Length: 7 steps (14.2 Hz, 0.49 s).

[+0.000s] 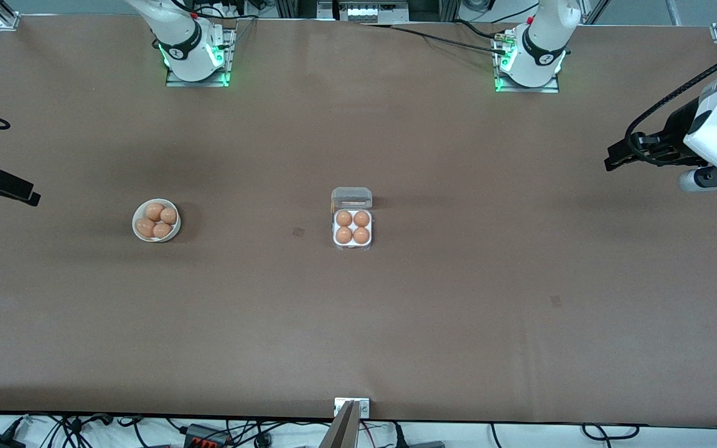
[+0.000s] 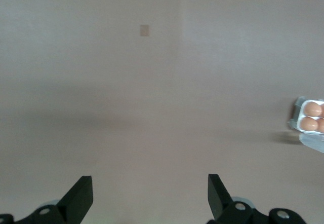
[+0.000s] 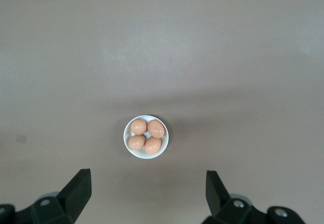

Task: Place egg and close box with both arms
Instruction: 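Move the left gripper over the clear egg box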

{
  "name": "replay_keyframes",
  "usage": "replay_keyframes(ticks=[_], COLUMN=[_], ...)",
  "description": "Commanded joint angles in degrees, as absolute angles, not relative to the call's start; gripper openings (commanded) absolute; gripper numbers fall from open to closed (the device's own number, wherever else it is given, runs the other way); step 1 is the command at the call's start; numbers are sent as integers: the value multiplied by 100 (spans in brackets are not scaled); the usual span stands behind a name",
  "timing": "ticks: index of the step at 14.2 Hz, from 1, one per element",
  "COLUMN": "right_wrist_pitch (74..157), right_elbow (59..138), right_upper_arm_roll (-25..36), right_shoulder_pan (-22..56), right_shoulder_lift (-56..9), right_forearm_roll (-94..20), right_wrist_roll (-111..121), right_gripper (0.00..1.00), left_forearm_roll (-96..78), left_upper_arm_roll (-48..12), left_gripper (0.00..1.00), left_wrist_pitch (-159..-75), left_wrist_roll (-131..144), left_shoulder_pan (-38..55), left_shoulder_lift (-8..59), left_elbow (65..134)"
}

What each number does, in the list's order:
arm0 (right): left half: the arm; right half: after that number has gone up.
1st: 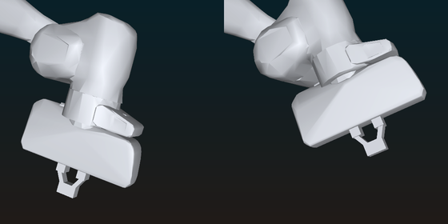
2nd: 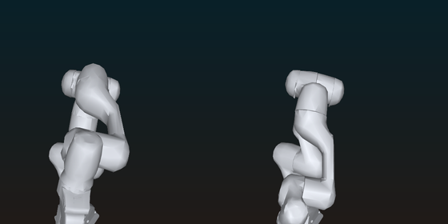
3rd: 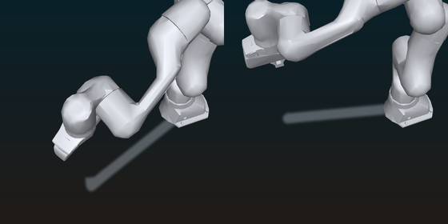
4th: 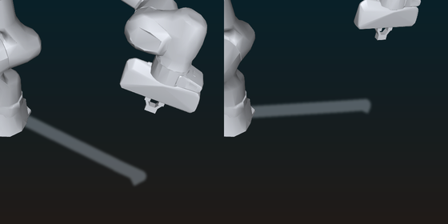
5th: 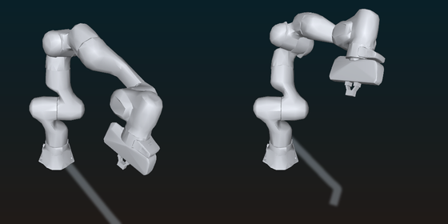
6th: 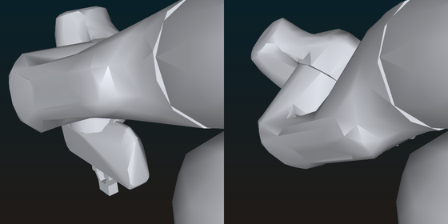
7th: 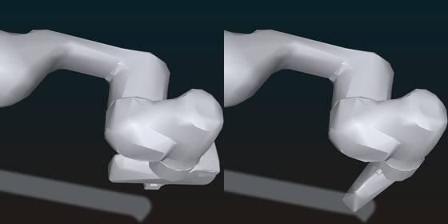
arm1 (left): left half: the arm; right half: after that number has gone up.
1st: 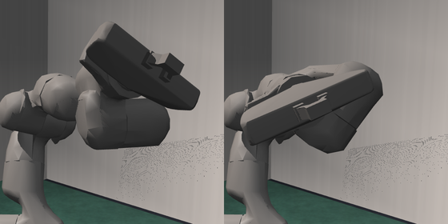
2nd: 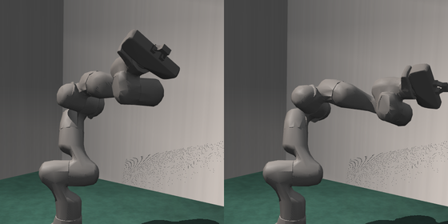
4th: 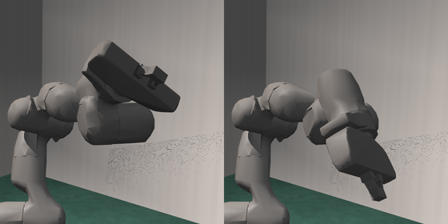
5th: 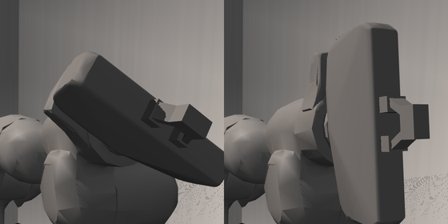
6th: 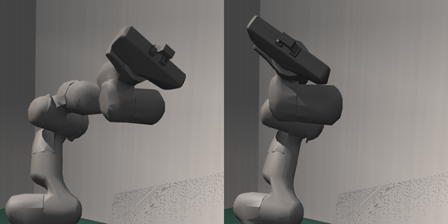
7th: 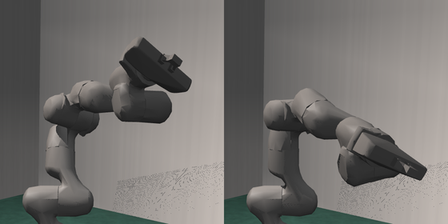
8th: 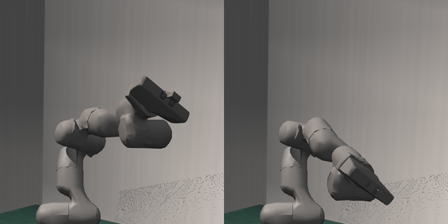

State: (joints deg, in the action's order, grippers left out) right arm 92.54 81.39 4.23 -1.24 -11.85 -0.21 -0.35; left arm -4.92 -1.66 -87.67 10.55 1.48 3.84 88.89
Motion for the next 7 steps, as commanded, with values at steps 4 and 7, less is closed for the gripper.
replay_keyframes(ticks=[4,7], right_wrist_pitch=[9844,9844], right_elbow=[9404,9571], right_upper_arm_roll=[334,334], right_shoulder_pan=[-167,-158], right_shoulder_lift=[-378,-220], right_forearm_roll=[62,44], right_wrist_roll=[53,44], right_gripper=[100,100], left_forearm_roll=[-589,-624], left_upper_arm_roll=[-246,-246], left_gripper=[100,100], left_wrist_pitch=[-8404,-8341], left_wrist_roll=[1072,1072], left_shoulder_pan=[368,562], left_shoulder_lift=[659,738], left_elbow=[8728,8736])
